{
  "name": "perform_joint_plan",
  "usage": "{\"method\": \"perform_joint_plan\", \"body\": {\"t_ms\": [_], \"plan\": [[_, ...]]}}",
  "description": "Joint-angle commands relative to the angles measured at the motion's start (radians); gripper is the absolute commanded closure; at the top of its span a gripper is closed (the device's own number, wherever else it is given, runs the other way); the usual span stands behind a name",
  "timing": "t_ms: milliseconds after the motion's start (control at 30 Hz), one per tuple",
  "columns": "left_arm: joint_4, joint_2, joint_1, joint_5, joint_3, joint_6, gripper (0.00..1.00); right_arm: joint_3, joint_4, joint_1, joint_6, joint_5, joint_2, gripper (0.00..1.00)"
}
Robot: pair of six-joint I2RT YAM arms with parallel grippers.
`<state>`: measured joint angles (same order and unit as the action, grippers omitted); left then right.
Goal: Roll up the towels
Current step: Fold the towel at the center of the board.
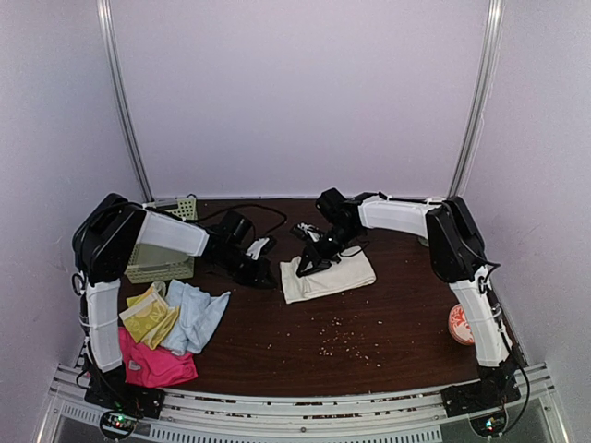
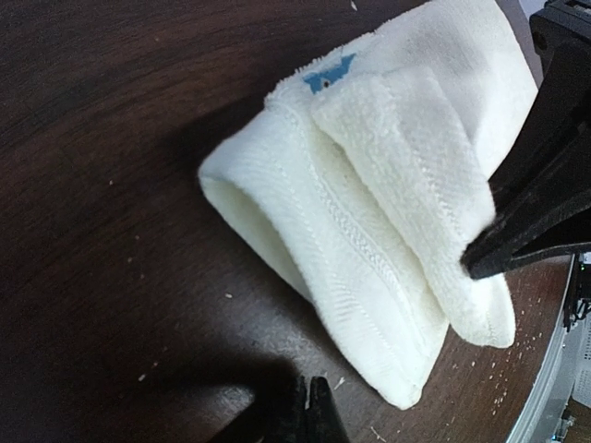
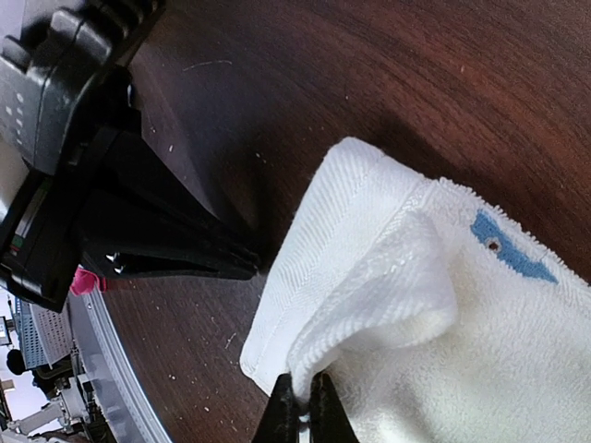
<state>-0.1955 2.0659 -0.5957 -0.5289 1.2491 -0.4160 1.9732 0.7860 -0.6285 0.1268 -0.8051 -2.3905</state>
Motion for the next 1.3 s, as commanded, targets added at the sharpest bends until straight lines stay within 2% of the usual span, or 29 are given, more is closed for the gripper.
{"method": "perform_joint_plan", "body": {"t_ms": [0, 67, 200, 367, 433, 633, 733, 900, 967, 1033, 1067, 1100, 1133, 1167, 1200, 1233, 1267], "plan": [[0.018, 0.027, -0.006, -0.005, -0.011, -0.007, 1.00, 0.046, -0.045, -0.005, 0.024, -0.008, -0.020, 1.00], [0.018, 0.026, -0.007, -0.006, -0.013, -0.006, 1.00, 0.050, -0.067, -0.005, 0.041, -0.017, -0.019, 0.99], [0.019, 0.026, -0.008, -0.004, -0.017, -0.004, 1.00, 0.055, -0.067, -0.013, 0.043, -0.029, -0.027, 0.91], [0.017, 0.019, -0.007, 0.011, -0.023, 0.001, 1.00, 0.056, -0.058, -0.016, 0.022, -0.076, -0.026, 0.69], [0.010, -0.004, -0.007, 0.044, -0.029, 0.009, 1.00, 0.088, -0.029, -0.016, -0.014, -0.047, -0.011, 0.65], [-0.044, -0.087, 0.006, 0.134, -0.052, 0.039, 1.00, 0.083, 0.047, 0.003, -0.125, 0.044, 0.074, 0.65], [-0.078, -0.128, 0.008, 0.166, -0.048, 0.052, 1.00, 0.089, 0.104, 0.019, -0.233, 0.094, 0.123, 0.65], [-0.065, -0.186, 0.002, 0.107, -0.010, 0.087, 0.96, 0.084, 0.141, 0.083, -0.370, 0.226, 0.223, 0.65], [-0.051, -0.197, -0.010, 0.077, 0.019, 0.093, 0.97, 0.022, 0.055, 0.116, -0.375, 0.359, 0.286, 0.68], [-0.037, -0.190, -0.019, 0.053, 0.055, 0.092, 0.98, -0.126, -0.144, 0.141, -0.363, 0.539, 0.387, 0.69], [-0.035, -0.181, -0.023, 0.044, 0.077, 0.087, 0.98, -0.225, -0.273, 0.155, -0.348, 0.600, 0.446, 0.63], [-0.033, -0.166, -0.023, 0.038, 0.097, 0.072, 0.98, -0.311, -0.387, 0.178, -0.324, 0.629, 0.493, 0.42], [-0.033, -0.149, -0.023, 0.035, 0.121, 0.056, 0.98, -0.386, -0.492, 0.210, -0.232, 0.669, 0.528, 0.05], [-0.029, -0.131, -0.023, 0.026, 0.151, 0.038, 0.98, -0.432, -0.553, 0.237, -0.163, 0.669, 0.543, 0.01], [-0.025, -0.113, -0.025, 0.016, 0.170, 0.031, 0.98, -0.431, -0.548, 0.264, -0.146, 0.562, 0.534, 0.00], [-0.020, -0.098, -0.030, 0.010, 0.189, 0.028, 0.98, -0.396, -0.491, 0.275, -0.152, 0.440, 0.504, 0.00], [-0.017, -0.081, -0.035, 0.011, 0.206, 0.024, 0.99, -0.350, -0.407, 0.272, -0.185, 0.368, 0.468, 0.05]]}}
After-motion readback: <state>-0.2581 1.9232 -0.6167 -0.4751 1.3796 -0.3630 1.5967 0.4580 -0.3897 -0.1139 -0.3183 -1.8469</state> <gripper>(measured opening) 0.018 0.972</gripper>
